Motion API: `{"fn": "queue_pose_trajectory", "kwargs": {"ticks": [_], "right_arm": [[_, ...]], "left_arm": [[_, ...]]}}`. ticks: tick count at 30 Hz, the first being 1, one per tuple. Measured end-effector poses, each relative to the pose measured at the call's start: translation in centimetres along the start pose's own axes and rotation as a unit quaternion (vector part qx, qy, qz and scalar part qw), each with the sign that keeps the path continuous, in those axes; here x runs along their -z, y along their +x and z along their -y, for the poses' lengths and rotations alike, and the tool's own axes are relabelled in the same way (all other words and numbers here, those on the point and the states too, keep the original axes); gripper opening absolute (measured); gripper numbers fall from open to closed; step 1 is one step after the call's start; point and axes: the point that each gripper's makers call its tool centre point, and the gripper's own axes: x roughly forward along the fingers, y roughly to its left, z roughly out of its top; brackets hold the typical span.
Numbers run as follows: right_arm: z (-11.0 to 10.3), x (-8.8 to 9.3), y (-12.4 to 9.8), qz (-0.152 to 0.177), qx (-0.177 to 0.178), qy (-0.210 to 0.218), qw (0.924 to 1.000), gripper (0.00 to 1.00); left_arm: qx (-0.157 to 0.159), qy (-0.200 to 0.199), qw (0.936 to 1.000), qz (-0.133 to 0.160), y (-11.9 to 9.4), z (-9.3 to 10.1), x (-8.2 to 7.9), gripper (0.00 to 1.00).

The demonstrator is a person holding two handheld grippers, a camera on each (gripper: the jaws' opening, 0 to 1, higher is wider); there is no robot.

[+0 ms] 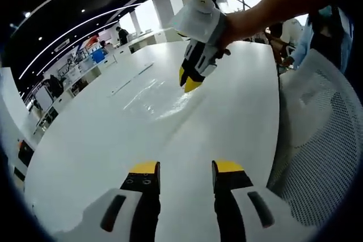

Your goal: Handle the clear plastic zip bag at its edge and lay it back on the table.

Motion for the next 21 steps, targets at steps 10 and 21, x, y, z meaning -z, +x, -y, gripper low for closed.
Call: {"fn": "queue_pose_trajectory", "kwargs": {"ticks": [10,21], "right_arm": [[-0.2,0.0,-0.9,0.028,-0.005,0.031,0.9991,0.25],[0.5,-0.4,-2.3,0.064,0.015,0.050,0.9966,0.43]], "left_arm": [[0.002,-0.001,1.0000,0.001,0.4,0.0,-0.2,0.36],[0.003,0.001,1.0000,0.005,0.4,0.1,-0.6,0.36]]}}
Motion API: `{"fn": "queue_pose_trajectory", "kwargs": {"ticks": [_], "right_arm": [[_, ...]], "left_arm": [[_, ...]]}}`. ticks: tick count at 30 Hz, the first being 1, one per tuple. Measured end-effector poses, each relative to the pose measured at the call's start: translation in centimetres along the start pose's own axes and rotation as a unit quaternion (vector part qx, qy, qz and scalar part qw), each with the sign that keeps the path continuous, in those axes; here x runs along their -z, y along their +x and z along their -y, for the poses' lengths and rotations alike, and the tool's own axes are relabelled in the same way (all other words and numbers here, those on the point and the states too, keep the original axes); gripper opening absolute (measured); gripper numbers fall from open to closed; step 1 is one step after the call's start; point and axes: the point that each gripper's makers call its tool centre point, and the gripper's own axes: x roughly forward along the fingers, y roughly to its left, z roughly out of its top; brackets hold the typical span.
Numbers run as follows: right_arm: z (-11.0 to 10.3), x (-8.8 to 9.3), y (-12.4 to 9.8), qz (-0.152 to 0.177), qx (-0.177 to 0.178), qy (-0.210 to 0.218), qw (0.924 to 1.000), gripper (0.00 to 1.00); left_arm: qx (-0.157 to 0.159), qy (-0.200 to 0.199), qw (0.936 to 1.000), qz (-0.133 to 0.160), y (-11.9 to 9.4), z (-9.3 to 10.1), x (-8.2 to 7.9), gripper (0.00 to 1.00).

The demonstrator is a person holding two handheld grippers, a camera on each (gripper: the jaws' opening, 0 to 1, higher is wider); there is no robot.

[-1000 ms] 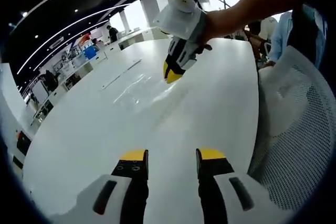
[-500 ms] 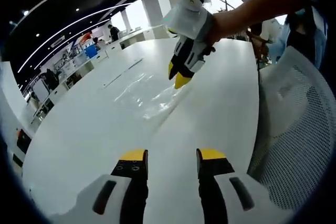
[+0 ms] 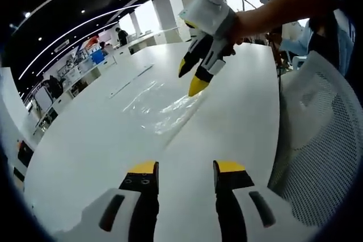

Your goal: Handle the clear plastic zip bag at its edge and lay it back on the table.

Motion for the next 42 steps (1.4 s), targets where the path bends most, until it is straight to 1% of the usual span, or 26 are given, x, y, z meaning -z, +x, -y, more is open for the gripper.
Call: {"fn": "queue_pose_trajectory", "kwargs": {"ticks": [2,4,10,12,14,16,18,19,21,24,25,26,28,30,32,34,37,38,41,42], "right_arm": [[0.0,-0.2,-0.2,0.004,0.000,0.011,0.9999,0.47],[0.0,-0.3,-0.6,0.016,0.004,0.019,0.9997,0.46],[-0.3,-0.2,-1.4,0.036,0.008,0.039,0.9986,0.52],[-0.3,-0.1,-1.7,0.041,0.011,0.045,0.9981,0.55],[-0.5,-0.2,-1.9,0.050,0.012,0.048,0.9975,0.55],[-0.5,-0.3,-2.3,0.063,0.016,0.052,0.9965,0.56],[-0.5,-0.3,-2.7,0.070,0.023,0.061,0.9954,0.58],[-0.6,-0.6,-3.0,0.083,0.025,0.070,0.9938,0.59],[-0.7,-0.6,-3.1,0.095,0.024,0.076,0.9923,0.60],[-1.1,-0.3,-3.6,0.100,0.028,0.076,0.9917,0.62],[-1.2,-0.2,-3.7,0.102,0.029,0.076,0.9915,0.64],[-1.0,-0.3,-4.0,0.111,0.040,0.076,0.9901,0.67],[-1.0,-0.6,-4.4,0.128,0.046,0.085,0.9871,0.76],[-1.1,-0.5,-4.9,0.134,0.047,0.097,0.9851,0.77],[-1.2,-0.4,-5.1,0.140,0.047,0.103,0.9837,0.78],[-1.3,-0.3,-5.4,0.144,0.047,0.108,0.9826,0.79],[-1.4,-0.2,-5.9,0.150,0.050,0.114,0.9809,0.82],[-1.5,-0.1,-6.2,0.153,0.051,0.117,0.9800,0.83],[-1.9,0.3,-6.7,0.156,0.049,0.126,0.9784,0.89],[-2.1,0.6,-6.8,0.155,0.050,0.129,0.9781,0.90]], "left_arm": [[-0.001,-0.002,1.0000,0.000,0.0,-0.1,0.0,0.37],[-0.002,-0.007,1.0000,-0.003,0.0,0.0,0.0,0.38],[-0.003,-0.015,0.9999,-0.008,0.2,-0.1,0.5,0.41],[-0.003,-0.016,0.9998,-0.007,0.1,-0.1,0.4,0.41],[-0.004,-0.019,0.9998,-0.002,-0.2,0.3,-0.1,0.41],[-0.004,-0.019,0.9998,-0.001,-0.3,0.4,-0.2,0.41],[-0.004,-0.025,0.9997,0.000,-0.2,0.2,0.1,0.42],[-0.006,-0.028,0.9996,0.001,-0.3,0.4,0.0,0.43],[-0.010,-0.033,0.9994,0.003,-0.4,0.3,0.1,0.47],[-0.019,-0.046,0.9988,0.004,-0.5,0.0,0.3,0.53],[-0.023,-0.052,0.9983,0.009,-0.7,-0.1,0.2,0.56],[-0.026,-0.056,0.9980,0.010,-0.8,-0.1,0.1,0.59],[-0.032,-0.062,0.9975,0.012,-1.0,-0.3,0.0,0.63],[-0.039,-0.066,0.9970,0.013,-0.8,-0.9,0.6,0.69],[-0.046,-0.063,0.9968,0.017,-0.9,-1.2,0.8,0.71],[-0.049,-0.067,0.9963,0.021,-1.2,-0.9,0.4,0.75],[-0.052,-0.075,0.9955,0.024,-1.3,-0.7,0.2,0.81],[-0.053,-0.081,0.9950,0.023,-1.2,-0.9,0.6,0.83],[-0.052,-0.093,0.9941,0.020,-1.3,-0.8,1.1,0.89],[-0.051,-0.105,0.9929,0.022,-1.0,-1.3,1.9,0.90]]}}
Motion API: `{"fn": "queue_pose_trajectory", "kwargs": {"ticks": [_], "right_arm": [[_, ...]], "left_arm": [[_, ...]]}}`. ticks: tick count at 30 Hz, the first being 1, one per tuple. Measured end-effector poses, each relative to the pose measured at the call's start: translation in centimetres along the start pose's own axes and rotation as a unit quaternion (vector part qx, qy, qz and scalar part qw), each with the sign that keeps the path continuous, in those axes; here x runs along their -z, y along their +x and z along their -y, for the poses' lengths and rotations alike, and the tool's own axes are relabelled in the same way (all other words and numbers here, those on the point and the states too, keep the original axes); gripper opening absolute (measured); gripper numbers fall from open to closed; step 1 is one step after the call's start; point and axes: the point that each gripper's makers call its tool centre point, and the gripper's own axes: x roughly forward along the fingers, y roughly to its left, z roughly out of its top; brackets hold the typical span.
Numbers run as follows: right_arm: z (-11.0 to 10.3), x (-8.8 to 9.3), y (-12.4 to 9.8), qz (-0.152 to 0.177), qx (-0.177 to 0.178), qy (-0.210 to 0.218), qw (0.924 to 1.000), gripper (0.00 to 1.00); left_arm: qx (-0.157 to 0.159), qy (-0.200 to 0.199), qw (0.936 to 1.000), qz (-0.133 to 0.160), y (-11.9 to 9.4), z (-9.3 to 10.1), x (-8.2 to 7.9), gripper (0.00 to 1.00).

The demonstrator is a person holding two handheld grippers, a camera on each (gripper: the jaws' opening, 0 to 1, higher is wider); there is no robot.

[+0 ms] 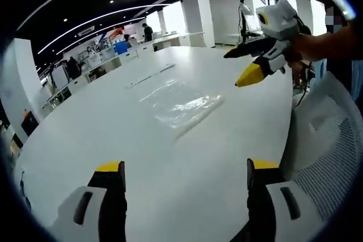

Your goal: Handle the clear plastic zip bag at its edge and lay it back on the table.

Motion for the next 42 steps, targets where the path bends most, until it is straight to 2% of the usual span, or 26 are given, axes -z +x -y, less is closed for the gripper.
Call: {"fn": "queue_pose_trajectory", "kwargs": {"ticks": [4,8,15,19,26,30,32,33,34,36,39,42], "right_arm": [[-0.1,0.7,-0.7,0.000,0.005,0.000,1.0000,0.93],[-0.2,1.2,-1.5,0.007,0.008,0.014,0.9999,0.96],[-1.0,1.5,-3.2,0.011,0.015,0.019,0.9996,1.00],[-1.2,1.6,-4.1,0.015,0.021,0.008,0.9996,1.00],[-0.6,1.8,-5.6,0.043,0.050,0.027,0.9974,1.00],[-0.7,1.9,-5.8,0.048,0.055,0.029,0.9969,1.00],[-0.5,1.6,-5.7,0.057,0.061,0.025,0.9962,1.00],[-0.5,1.5,-5.7,0.059,0.063,0.023,0.9960,1.00],[-0.5,1.5,-5.6,0.056,0.063,0.017,0.9963,1.00],[-0.8,2.2,-5.2,0.040,0.059,0.003,0.9975,1.00],[-1.0,1.8,-5.2,0.047,0.057,-0.006,0.9972,1.00],[-0.8,2.0,-5.2,0.047,0.058,0.004,0.9972,1.00]], "left_arm": [[-0.002,-0.019,0.9998,0.005,-0.4,-0.1,0.4,0.95],[-0.015,0.004,0.9999,0.000,-1.4,0.3,0.6,0.98],[-0.024,-0.002,0.9996,0.014,-2.3,0.3,0.5,0.99],[-0.036,-0.003,0.9986,0.039,-3.3,0.3,-0.5,0.99],[-0.058,0.008,0.9958,0.070,-4.2,0.1,-1.8,0.99],[-0.067,0.011,0.9942,0.083,-4.0,-0.1,-2.2,0.99],[-0.071,0.006,0.9924,0.100,-4.0,-0.2,-2.4,0.99],[-0.074,0.006,0.9921,0.101,-3.9,-0.3,-2.3,0.99],[-0.076,0.011,0.9937,0.081,-3.7,-0.5,-1.7,0.99],[-0.076,0.009,0.9934,0.086,-3.6,-0.6,-1.5,0.99],[-0.074,0.018,0.9937,0.083,-3.5,-0.3,-1.4,0.99],[-0.072,0.021,0.9939,0.081,-3.4,-0.4,-1.3,0.99]]}}
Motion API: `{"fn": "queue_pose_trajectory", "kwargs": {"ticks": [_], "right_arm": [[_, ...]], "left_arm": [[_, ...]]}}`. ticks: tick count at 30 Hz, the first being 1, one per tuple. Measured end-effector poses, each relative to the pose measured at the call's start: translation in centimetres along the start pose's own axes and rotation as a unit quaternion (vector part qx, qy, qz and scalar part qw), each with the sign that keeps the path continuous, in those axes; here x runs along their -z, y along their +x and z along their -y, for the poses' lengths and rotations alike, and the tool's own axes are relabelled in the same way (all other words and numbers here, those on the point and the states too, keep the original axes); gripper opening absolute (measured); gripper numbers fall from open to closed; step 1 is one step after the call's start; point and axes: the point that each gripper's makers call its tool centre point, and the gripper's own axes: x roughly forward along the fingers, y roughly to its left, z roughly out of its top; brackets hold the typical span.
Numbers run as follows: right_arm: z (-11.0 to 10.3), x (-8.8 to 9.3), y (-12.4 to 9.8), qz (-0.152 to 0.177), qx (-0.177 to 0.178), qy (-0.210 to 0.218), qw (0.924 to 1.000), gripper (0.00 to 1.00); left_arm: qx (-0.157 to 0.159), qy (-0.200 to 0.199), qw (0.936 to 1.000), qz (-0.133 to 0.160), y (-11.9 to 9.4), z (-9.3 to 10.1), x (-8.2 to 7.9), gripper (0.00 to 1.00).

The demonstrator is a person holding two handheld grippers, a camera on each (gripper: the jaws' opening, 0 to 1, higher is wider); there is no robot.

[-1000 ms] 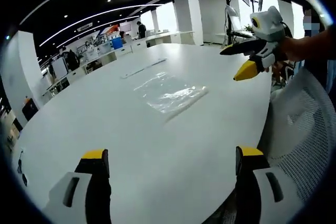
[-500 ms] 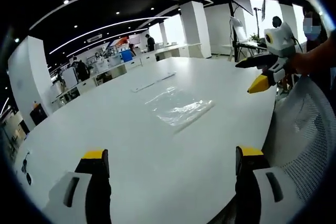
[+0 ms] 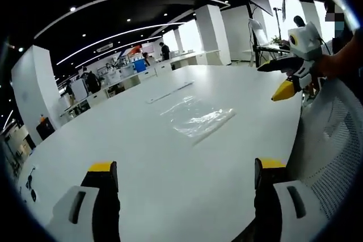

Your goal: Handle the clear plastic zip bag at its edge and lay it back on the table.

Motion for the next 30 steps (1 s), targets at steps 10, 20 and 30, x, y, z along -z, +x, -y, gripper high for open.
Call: {"fn": "queue_pose_trajectory", "kwargs": {"ticks": [10,20,30], "right_arm": [[0.6,-0.3,-0.2,0.012,0.014,0.012,0.9998,1.00],[1.5,-0.4,-0.6,0.013,0.039,0.016,0.9990,1.00],[0.3,0.7,0.0,-0.017,0.021,-0.007,0.9996,1.00]], "left_arm": [[0.003,-0.011,0.9999,-0.006,0.8,-0.8,1.3,0.99],[0.013,-0.006,0.9998,-0.013,0.6,0.0,1.3,0.98],[0.027,-0.013,0.9994,-0.018,0.5,1.0,1.1,0.97]]}}
